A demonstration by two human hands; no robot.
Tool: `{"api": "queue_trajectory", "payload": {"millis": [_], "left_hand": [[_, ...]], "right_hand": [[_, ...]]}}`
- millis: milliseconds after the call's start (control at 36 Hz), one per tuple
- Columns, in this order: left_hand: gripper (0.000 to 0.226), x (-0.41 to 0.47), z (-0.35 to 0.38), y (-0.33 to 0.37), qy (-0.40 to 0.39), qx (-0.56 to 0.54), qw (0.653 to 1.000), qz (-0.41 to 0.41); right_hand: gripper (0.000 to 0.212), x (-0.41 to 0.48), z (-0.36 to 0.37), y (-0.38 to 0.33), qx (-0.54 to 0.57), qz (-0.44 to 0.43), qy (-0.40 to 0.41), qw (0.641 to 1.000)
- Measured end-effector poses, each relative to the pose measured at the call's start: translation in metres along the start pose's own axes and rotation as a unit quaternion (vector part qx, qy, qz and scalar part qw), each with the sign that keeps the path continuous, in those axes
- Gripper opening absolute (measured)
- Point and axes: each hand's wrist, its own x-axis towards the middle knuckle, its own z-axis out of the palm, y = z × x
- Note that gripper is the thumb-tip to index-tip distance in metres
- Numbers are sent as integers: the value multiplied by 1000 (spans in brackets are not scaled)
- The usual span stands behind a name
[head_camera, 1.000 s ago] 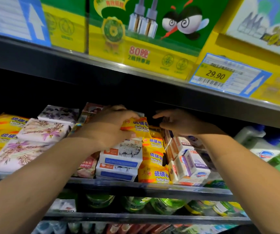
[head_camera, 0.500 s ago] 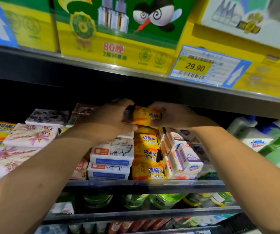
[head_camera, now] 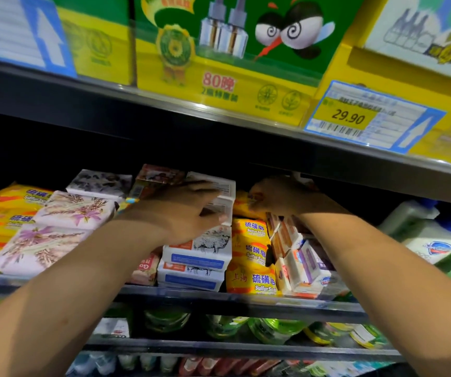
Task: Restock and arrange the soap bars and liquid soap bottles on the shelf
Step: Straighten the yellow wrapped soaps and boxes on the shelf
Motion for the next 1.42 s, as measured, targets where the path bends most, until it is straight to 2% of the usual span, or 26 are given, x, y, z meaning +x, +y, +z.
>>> {"api": "queue_trajectory", "payload": {"millis": [56, 194, 333, 444, 611, 750, 889, 972, 1056, 1111, 1278, 1417], "left_hand": [[68, -3, -1, -3, -4, -2, 1000, 0], [64, -16, -7, -5, 4, -8, 1000, -9], [53, -36, -16, -14, 24, 1, 999, -21], [41, -49, -19, -32, 68, 60, 995, -36], [52, -80, -20, -87, 115, 84, 989, -46], [43, -119, -21, -142, 136, 96, 984, -60], [37, -151, -15, -194, 89, 66, 988, -109], [51, -168, -3, -225, 30, 49, 993, -105], [76, -179, -8, -231, -5, 77, 989, -127], [69, -180, -11, -234, -75, 73, 983, -154], [52, -181, -15, -240, -59, 66, 989, -119], [45, -181, -13, -238, -46, 89, 988, -116]], "right_hand": [[47, 1, 1, 0, -10, 16, -36, 999], [48, -6, -8, -1, 33, 24, -6, 999], [36, -22, -22, -14, 103, 29, 66, 992], [14, -40, -35, -52, 218, 8, 93, 972], [27, -31, -40, -119, 228, -15, 71, 971], [26, -12, -52, -177, 188, -41, 61, 979], [34, 12, -61, -231, 124, -62, 73, 988], [40, 31, -58, -260, 124, -45, 49, 990], [39, 47, -61, -290, 161, -51, 27, 985], [33, 58, -62, -307, 162, -60, 25, 985], [35, 93, -54, -340, 189, -13, -49, 981], [50, 121, -51, -351, 197, -5, -101, 975]]}}
